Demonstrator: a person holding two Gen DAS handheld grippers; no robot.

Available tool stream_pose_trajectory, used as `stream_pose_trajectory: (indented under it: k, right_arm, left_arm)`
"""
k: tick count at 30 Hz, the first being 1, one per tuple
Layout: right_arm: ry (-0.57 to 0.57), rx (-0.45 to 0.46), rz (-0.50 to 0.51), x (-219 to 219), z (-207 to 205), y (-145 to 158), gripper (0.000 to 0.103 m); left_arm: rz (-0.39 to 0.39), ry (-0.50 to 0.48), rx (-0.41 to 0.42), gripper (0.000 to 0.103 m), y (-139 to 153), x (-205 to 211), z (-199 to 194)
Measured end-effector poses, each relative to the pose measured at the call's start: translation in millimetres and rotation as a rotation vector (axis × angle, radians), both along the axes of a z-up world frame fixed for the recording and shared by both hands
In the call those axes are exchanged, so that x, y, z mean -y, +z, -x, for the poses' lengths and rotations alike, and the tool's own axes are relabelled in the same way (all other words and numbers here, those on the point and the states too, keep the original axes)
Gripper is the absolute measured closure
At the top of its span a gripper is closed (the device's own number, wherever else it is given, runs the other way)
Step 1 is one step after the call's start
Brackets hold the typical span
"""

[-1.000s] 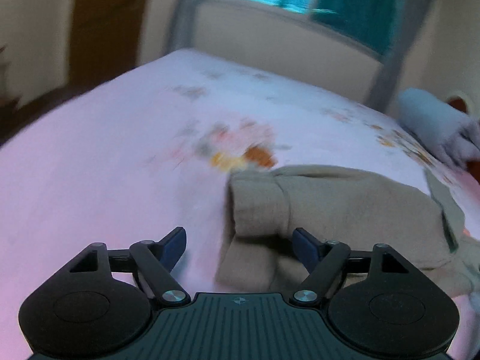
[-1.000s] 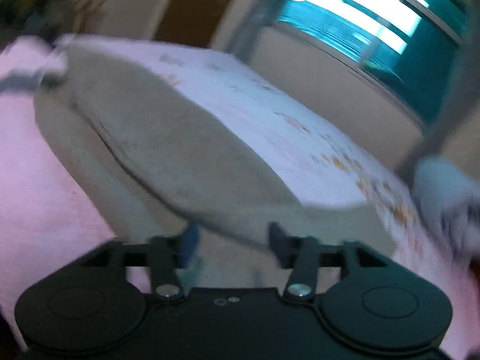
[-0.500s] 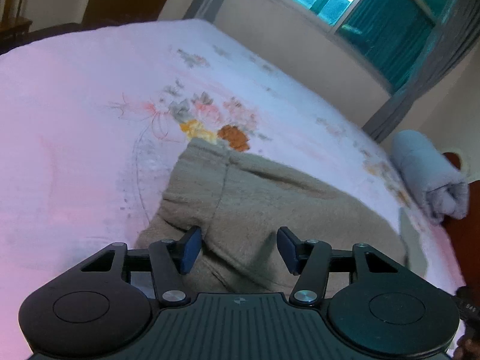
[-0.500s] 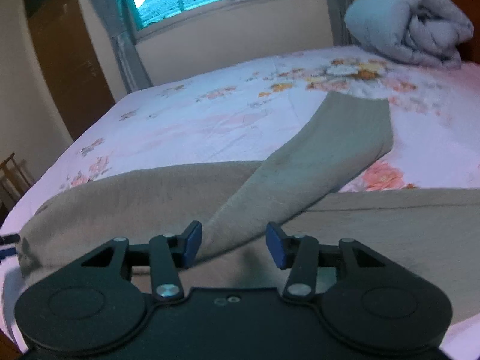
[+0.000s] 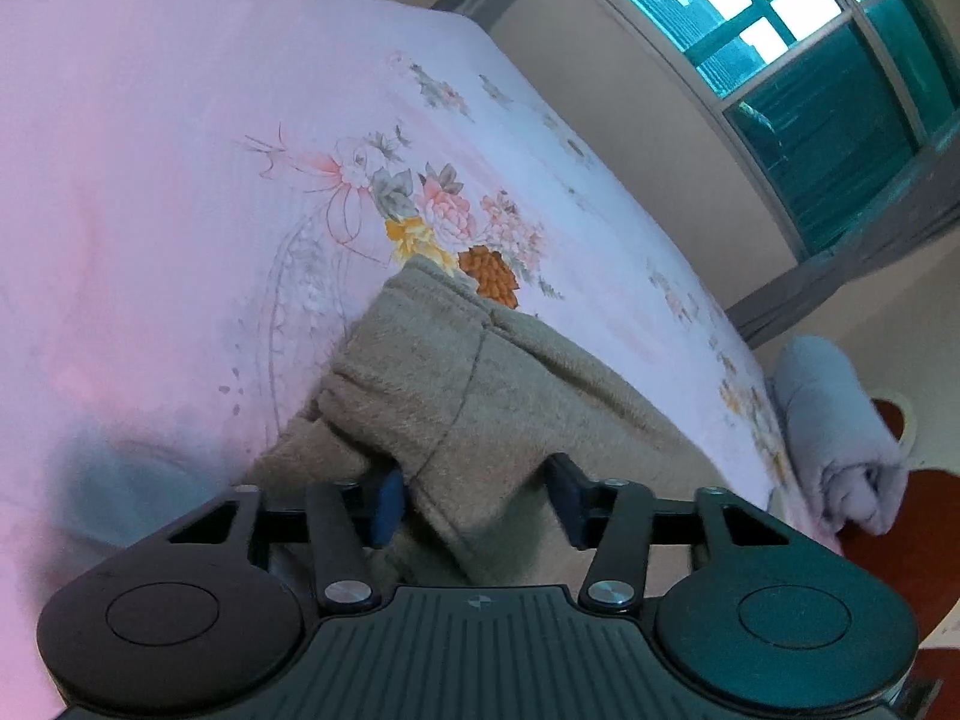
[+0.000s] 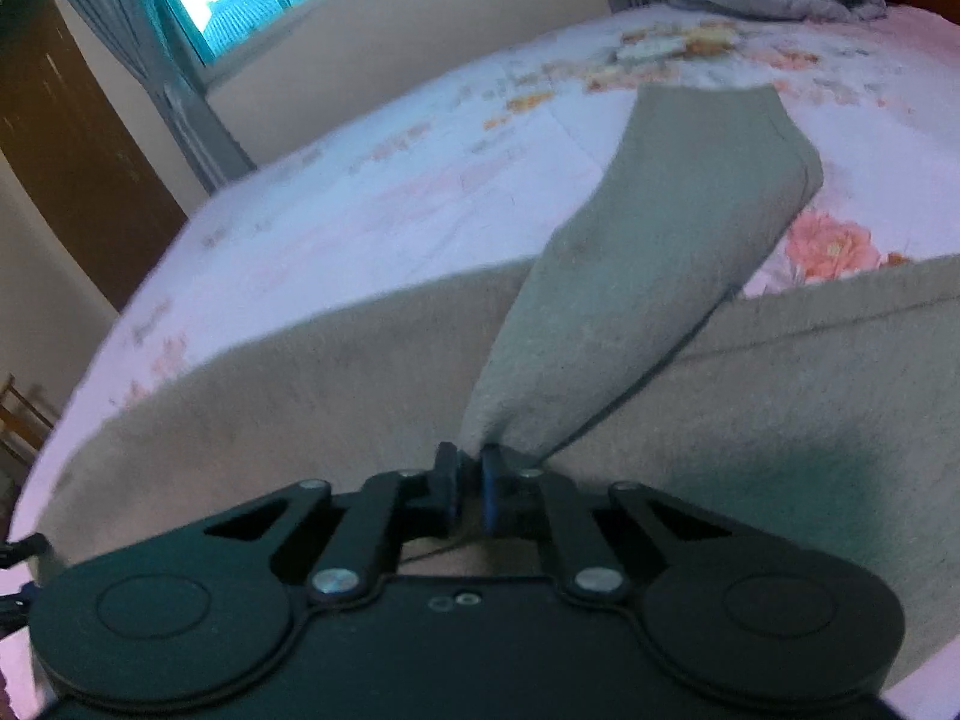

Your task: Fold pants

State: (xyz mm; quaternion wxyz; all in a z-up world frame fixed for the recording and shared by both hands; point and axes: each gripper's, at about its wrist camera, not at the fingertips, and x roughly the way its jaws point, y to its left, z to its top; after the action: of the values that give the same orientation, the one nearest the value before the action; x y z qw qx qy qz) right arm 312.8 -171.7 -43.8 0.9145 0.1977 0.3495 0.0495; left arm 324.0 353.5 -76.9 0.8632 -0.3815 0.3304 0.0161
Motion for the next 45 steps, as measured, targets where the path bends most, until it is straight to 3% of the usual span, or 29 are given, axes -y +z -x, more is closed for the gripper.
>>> stream_pose_trajectory:
  k: [2,6,11,15,17,19,20,21,23,32,34,36,39,45]
  right_arm:
    - [0.005,0.039,0.004,5,8,8,0.103]
    - [0.023,0.079,0.016,10,17,19,0.103]
    - [0.008,0.171,0.01,26,31,48,0.103]
    - [0.031,0.25,0.014,50,64,78,0.103]
    - [0.054,0.225,0.029,53,79,72,0.103]
    - [0.086,0.145,0.099,48,85,40,0.103]
    - [0.088,0.089,0.108,47,82,22,0.103]
    - [0.079,0.035,0.088,46,79,2,0.103]
    - [0.048,0.033,0.051,48,82,-10,0.103]
    - [0.047,0.16,0.013,42,83,30,0.103]
    - [0.059,0.147,0.033,38,81,21,0.103]
    - [0.05,0.05,0.058,39,74,-4,0.103]
    - [0.006,0.004,0.021,52,77,-23,0.103]
    - [-0.007,0.049,0.002,60,82,-11,0.103]
  left_arm:
    - [0.005,0.003,-0.002,0.06,-1,-1,-2]
    - [0.004,-0.005,0.002,0.082,-2,2,-8]
    - [-0.034,-0.082,0.142,0.085,43,17,5]
    - [-0.043,-0.13,0.155,0.085,56,19,27]
    - [-0.11,-0.176,0.077,0.085,43,24,31]
    - [-0.19,-0.205,-0.048,0.085,11,30,27]
    - [-0.191,-0.203,-0.076,0.085,0,30,27]
    - [-0.16,-0.185,-0.068,0.085,-8,28,30]
    - [-0.154,-0.164,-0.045,0.085,-8,26,33]
    - [-0.25,-0.151,0.114,0.085,46,24,19]
    - [-0.248,-0.149,0.015,0.085,28,17,10]
    - [-0.202,-0.165,-0.088,0.083,-4,11,5]
    - [-0.174,-0.152,-0.049,0.082,-5,9,13]
    - [-0.2,-0.156,-0.029,0.081,4,9,19]
